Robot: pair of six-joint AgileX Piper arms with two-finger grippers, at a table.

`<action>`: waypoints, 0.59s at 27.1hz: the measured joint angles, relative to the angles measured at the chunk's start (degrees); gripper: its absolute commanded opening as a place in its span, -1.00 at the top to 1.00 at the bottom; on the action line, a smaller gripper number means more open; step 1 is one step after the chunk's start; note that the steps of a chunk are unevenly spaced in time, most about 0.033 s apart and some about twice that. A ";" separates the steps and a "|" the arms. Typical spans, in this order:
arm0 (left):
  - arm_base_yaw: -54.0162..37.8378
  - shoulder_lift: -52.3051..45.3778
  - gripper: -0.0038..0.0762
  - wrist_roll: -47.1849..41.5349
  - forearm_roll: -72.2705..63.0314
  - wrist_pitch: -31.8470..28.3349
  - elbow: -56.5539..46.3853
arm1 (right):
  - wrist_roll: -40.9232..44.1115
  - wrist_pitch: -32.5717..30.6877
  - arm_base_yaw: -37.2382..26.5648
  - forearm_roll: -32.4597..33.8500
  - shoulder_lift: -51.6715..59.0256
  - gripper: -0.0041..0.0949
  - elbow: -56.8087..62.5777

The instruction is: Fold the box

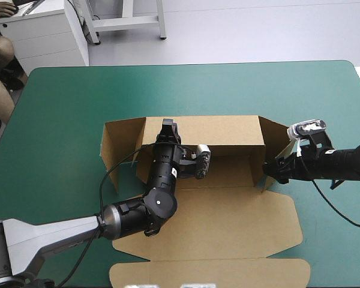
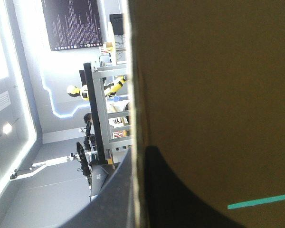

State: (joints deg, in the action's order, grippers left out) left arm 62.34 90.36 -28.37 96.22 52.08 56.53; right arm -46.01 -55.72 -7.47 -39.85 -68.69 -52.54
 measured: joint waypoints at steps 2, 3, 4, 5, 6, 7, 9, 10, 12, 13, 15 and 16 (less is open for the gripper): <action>0.00 0.00 0.93 0.00 0.00 0.00 0.00 | 0.32 -1.80 0.00 -0.45 0.00 -0.58 0.00; 0.00 0.00 0.93 0.00 0.00 -0.05 0.00 | 0.52 -2.80 0.00 -0.85 0.07 -0.58 0.00; 0.00 0.00 0.93 0.00 0.00 -0.06 0.00 | 0.58 -3.74 0.00 -1.37 0.27 -0.58 0.00; 0.00 0.00 0.93 0.00 0.00 -0.06 0.00 | 0.66 -4.52 0.00 -1.89 0.43 -0.58 0.00; 0.00 0.00 0.93 0.00 0.00 -0.06 0.00 | 0.70 -5.48 0.00 -2.35 0.98 -0.58 0.00; 0.00 0.00 0.93 -0.05 0.00 -0.06 0.00 | 0.97 -5.98 0.00 -2.78 1.41 -0.58 0.00; 0.00 0.00 0.93 -0.58 0.00 -0.06 0.00 | 1.94 -6.54 0.00 -3.48 2.92 -0.58 0.00; 0.00 0.00 0.93 -0.68 0.00 -0.10 0.00 | 2.31 -6.68 0.00 -3.61 3.65 -0.58 0.00; 0.00 0.00 0.93 -0.93 0.00 -0.10 0.00 | 3.22 -6.79 0.00 -3.81 5.43 -0.58 -0.58; 0.00 0.00 0.93 -1.04 0.00 -0.10 0.00 | 3.63 -6.93 0.00 -3.88 6.13 -0.58 -1.33; 0.00 0.00 0.93 -1.11 0.00 -0.17 0.00 | 5.58 -7.12 0.00 -3.92 7.18 -0.58 -4.76; 0.00 0.00 0.93 -1.11 0.00 -0.17 0.00 | 6.41 -7.04 0.00 -4.10 7.24 -0.58 -7.36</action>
State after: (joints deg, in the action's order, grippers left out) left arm 62.34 90.36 -29.48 96.22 51.91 56.53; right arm -39.60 -62.76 -7.47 -43.95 -61.45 -59.89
